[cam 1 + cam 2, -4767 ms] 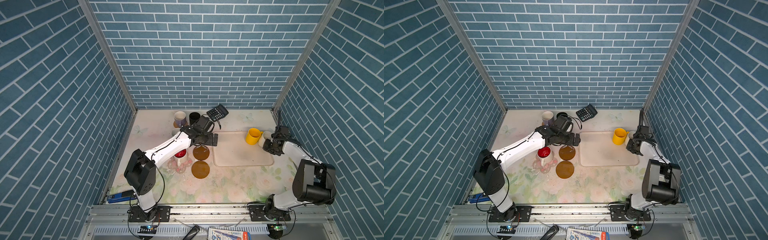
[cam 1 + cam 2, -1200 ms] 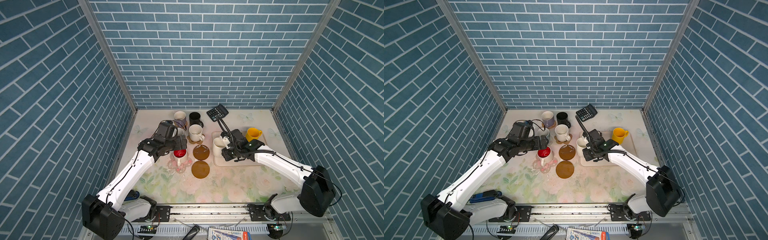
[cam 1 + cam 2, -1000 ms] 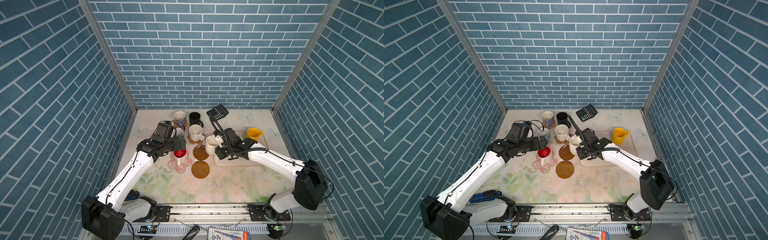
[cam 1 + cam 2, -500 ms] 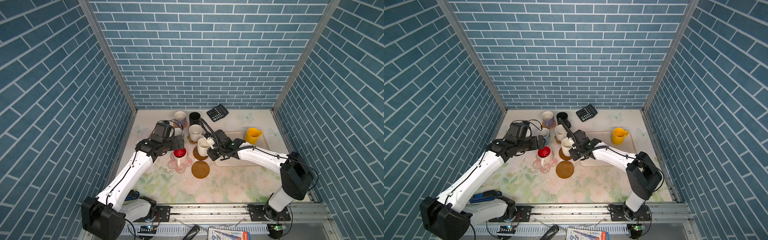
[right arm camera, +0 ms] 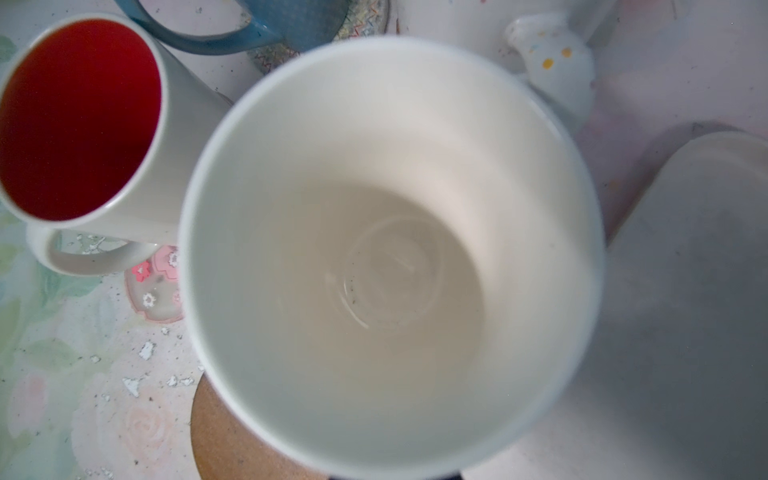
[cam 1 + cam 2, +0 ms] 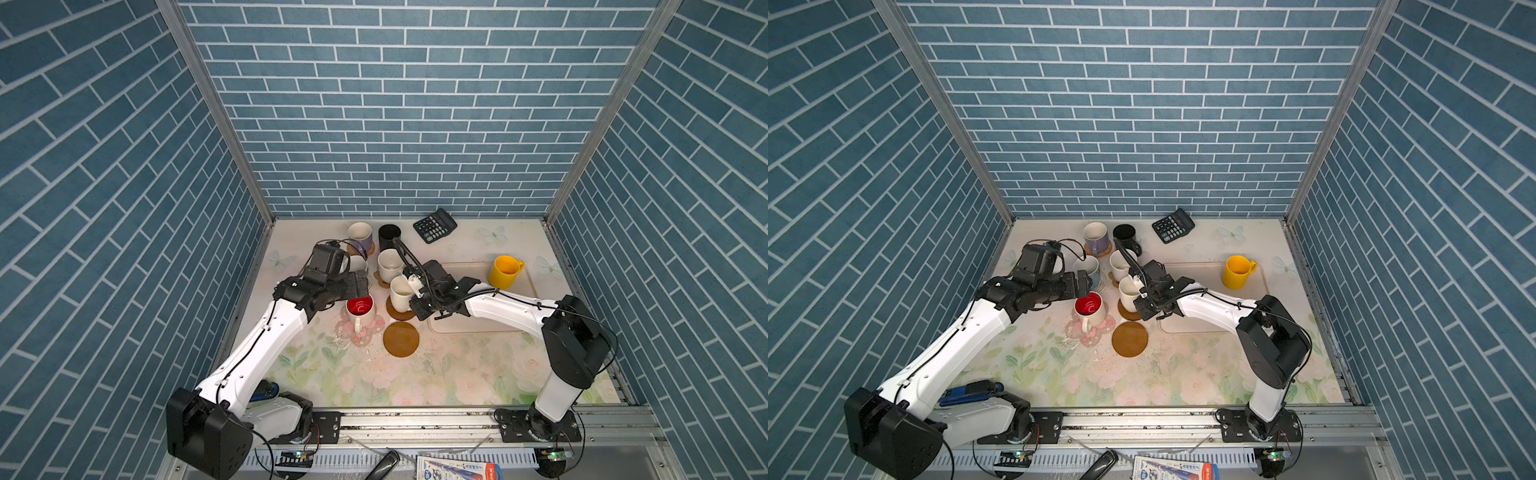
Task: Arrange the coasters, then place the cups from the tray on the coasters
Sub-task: 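Lower the white mug onto the cork coaster and open the right gripper, then move the right gripper back over the yellow cup on the tray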
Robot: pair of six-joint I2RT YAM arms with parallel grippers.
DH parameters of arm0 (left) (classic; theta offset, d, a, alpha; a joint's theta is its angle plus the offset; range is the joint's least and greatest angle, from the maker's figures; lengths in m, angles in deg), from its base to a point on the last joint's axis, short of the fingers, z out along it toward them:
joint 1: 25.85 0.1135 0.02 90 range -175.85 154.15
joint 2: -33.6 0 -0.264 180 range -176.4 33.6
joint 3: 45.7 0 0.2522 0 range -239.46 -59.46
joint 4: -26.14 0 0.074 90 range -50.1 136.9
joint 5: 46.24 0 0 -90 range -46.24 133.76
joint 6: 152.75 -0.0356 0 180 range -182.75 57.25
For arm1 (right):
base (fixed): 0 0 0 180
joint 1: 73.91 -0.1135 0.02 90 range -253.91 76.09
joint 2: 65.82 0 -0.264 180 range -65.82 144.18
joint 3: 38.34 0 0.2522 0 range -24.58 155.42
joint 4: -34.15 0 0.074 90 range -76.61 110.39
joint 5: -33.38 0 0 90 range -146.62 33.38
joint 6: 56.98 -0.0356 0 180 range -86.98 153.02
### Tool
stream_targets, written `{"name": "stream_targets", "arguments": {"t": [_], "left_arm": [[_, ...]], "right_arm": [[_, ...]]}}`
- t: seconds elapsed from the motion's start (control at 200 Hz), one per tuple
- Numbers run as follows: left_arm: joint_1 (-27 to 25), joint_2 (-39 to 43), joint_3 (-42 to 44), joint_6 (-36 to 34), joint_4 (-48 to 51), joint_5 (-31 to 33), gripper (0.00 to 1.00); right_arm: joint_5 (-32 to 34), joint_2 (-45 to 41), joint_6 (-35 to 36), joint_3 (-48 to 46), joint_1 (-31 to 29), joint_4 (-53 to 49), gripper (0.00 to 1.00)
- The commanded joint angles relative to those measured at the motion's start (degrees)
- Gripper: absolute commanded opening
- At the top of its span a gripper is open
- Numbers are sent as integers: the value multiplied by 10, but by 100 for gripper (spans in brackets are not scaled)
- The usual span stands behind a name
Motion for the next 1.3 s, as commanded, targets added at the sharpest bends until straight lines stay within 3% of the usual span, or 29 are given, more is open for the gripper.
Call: {"name": "stream_targets", "arguments": {"t": [0.0,0.295,0.555,0.83,0.985,1.295], "left_arm": [[4,-2,2,-10,-3,0,99],[5,6,2,-14,7,7,99],[5,19,0,-12,13,3,99],[3,3,-14,-2,7,-22,99],[-14,-29,-51,-12,9,-14,99],[-58,-135,-156,-18,9,-2,99]], "right_arm": [[6,-2,19,26,1,44,3],[19,-14,18,0,0,52,38],[35,-45,17,-9,1,41,45],[84,-122,-28,8,9,-52,59],[97,-182,-79,7,70,-117,59],[49,-244,-121,22,286,-207,59]]}}
